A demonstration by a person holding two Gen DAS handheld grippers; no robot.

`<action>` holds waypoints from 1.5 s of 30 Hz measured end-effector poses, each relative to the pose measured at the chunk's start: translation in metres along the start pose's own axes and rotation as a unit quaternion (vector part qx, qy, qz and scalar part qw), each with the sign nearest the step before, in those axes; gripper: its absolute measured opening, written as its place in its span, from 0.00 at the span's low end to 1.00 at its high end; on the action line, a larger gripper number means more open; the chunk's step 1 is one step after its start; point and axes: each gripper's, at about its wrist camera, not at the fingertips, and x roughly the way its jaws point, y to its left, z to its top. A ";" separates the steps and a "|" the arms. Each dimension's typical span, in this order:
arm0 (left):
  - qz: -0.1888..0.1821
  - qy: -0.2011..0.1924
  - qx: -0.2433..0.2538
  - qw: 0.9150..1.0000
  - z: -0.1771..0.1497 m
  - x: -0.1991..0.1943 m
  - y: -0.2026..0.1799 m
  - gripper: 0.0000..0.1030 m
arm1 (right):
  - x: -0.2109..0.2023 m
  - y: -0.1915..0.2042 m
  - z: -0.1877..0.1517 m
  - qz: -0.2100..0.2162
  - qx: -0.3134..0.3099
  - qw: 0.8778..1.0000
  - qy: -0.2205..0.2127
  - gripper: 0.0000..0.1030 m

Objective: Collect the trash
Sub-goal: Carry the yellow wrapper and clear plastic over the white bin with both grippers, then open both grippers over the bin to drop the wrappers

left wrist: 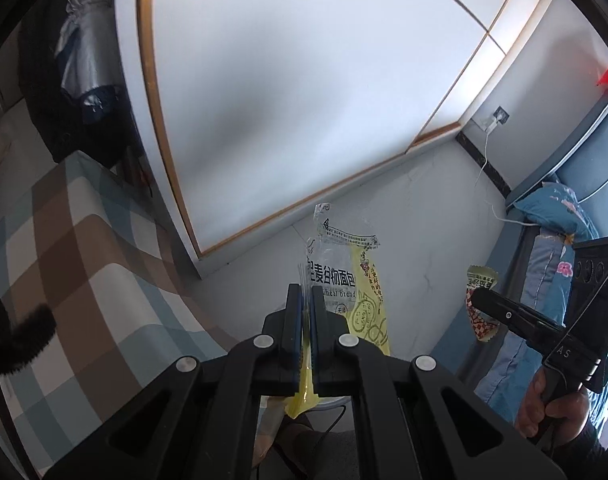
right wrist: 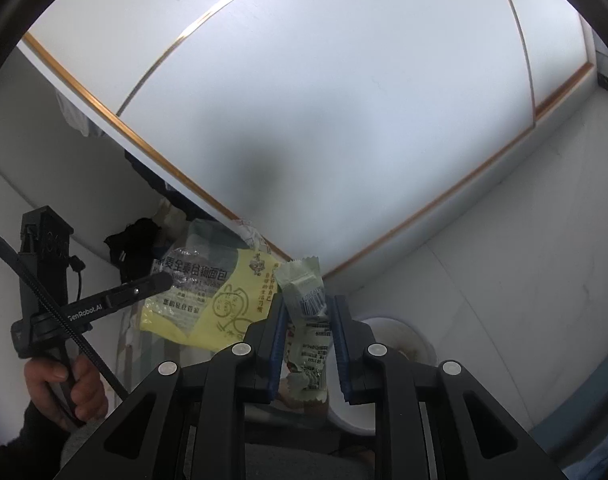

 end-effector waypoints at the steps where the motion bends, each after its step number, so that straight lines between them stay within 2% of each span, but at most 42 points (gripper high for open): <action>1: 0.000 0.010 0.006 1.000 -0.001 0.008 -0.003 0.00 | 0.006 -0.006 -0.003 0.000 0.009 1.000 0.006 0.20; 8: 0.014 0.064 0.042 0.997 0.002 0.040 -0.017 0.00 | 0.052 -0.036 -0.019 -0.013 0.044 0.997 0.058 0.20; 14: 0.028 0.105 0.072 0.991 0.003 0.061 -0.029 0.00 | 0.091 -0.042 -0.035 -0.009 0.072 0.992 0.104 0.20; 17: 0.040 0.109 0.093 0.989 0.000 0.066 -0.032 0.00 | 0.101 -0.047 -0.046 -0.007 0.074 0.989 0.124 0.20; 25: 0.045 0.136 0.097 0.985 0.000 0.083 -0.035 0.00 | 0.136 -0.050 -0.053 -0.004 0.084 0.983 0.161 0.22; 30: 0.062 0.141 0.113 0.982 -0.001 0.090 -0.038 0.00 | 0.131 -0.067 -0.059 -0.009 0.084 0.979 0.183 0.23; 37: 0.062 0.160 0.102 0.980 -0.003 0.102 -0.037 0.00 | 0.133 -0.077 -0.070 -0.020 0.092 0.976 0.195 0.41; 41: 0.060 0.172 0.104 0.978 -0.004 0.108 -0.040 0.00 | 0.123 -0.082 -0.071 -0.027 0.097 0.977 0.187 0.45; 45: 0.066 0.179 0.115 0.975 -0.007 0.114 -0.045 0.00 | 0.102 -0.087 -0.064 -0.043 0.100 0.981 0.163 0.57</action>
